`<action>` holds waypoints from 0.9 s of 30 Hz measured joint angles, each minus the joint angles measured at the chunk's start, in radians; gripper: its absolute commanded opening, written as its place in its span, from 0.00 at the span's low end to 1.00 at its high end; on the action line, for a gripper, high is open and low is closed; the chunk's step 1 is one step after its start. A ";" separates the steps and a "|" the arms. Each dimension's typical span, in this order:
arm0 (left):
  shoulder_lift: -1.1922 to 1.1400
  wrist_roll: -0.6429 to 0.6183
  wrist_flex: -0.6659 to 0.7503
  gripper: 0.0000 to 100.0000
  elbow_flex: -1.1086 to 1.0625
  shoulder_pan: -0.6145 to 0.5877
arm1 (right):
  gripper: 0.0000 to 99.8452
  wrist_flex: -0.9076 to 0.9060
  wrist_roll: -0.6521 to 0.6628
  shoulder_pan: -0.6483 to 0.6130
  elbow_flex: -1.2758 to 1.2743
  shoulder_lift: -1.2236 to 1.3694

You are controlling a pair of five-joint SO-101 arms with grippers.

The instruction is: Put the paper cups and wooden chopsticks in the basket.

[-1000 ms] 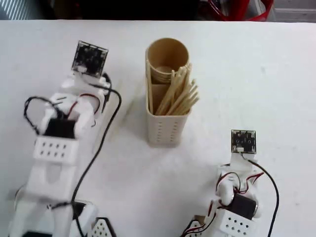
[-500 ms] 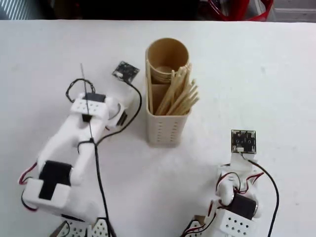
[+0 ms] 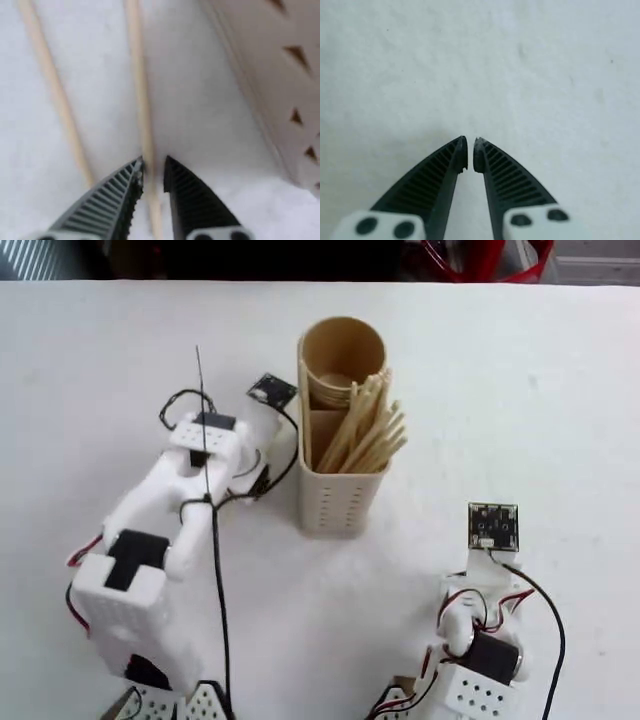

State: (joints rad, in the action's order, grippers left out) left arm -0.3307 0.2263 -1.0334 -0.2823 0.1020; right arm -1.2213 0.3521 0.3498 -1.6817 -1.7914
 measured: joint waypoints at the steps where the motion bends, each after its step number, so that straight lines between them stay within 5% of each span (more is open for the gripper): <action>1: -0.014 0.000 -0.011 0.02 0.017 0.000 | 0.04 0.000 0.000 0.000 0.000 0.000; 21: -0.008 -0.143 -0.011 0.02 0.028 -0.084 | 0.04 0.000 0.000 0.000 0.000 0.000; 27: 0.169 -0.204 0.078 0.02 -0.144 -0.118 | 0.04 0.000 0.000 0.000 0.000 0.000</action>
State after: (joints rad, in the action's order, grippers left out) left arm -0.1619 0.0222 -0.9551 -0.4266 -0.0161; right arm -1.2213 0.3521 0.3498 -1.6817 -1.7914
